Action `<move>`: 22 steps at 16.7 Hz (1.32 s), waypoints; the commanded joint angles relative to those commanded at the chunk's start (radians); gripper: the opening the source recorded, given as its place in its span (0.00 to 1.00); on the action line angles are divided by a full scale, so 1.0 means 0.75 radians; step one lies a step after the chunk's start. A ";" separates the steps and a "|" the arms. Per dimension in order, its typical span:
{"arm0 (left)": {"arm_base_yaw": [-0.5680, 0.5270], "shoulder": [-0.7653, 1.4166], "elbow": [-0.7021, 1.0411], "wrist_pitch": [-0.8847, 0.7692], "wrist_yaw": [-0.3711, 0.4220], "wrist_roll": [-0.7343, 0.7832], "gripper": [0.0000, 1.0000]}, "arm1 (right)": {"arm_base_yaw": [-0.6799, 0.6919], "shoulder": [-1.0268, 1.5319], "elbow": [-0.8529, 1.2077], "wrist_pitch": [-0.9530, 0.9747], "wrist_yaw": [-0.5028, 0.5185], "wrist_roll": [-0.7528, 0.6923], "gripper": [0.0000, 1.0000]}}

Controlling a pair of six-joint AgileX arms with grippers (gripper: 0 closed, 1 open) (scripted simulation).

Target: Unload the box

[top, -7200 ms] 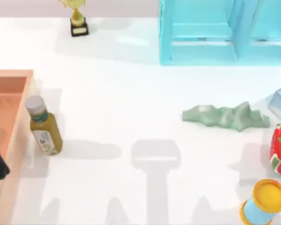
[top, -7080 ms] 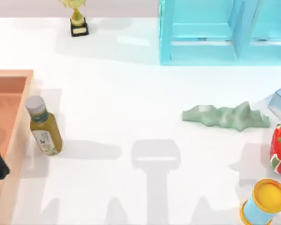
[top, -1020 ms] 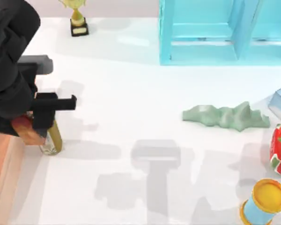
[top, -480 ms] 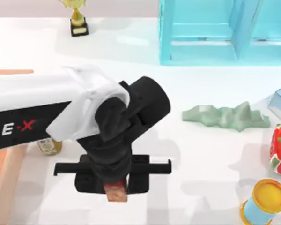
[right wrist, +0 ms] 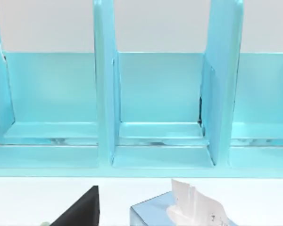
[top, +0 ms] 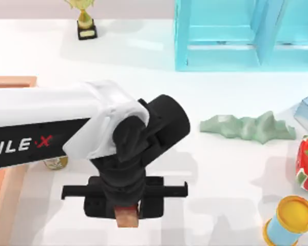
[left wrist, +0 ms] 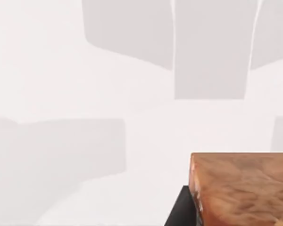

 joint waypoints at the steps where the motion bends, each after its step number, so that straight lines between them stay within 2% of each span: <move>1: 0.001 0.005 -0.010 0.015 0.000 0.001 0.00 | 0.000 0.000 0.000 0.000 0.000 0.000 1.00; 12: 0.001 0.100 -0.135 0.234 -0.002 0.002 0.00 | 0.000 0.000 0.000 0.000 0.000 0.000 1.00; 16: 0.000 0.106 -0.140 0.242 -0.002 0.001 0.00 | 0.000 0.000 0.000 0.000 0.000 0.000 1.00; 22: 0.000 0.106 -0.140 0.242 -0.002 0.001 0.45 | 0.000 0.000 0.000 0.000 0.000 0.000 1.00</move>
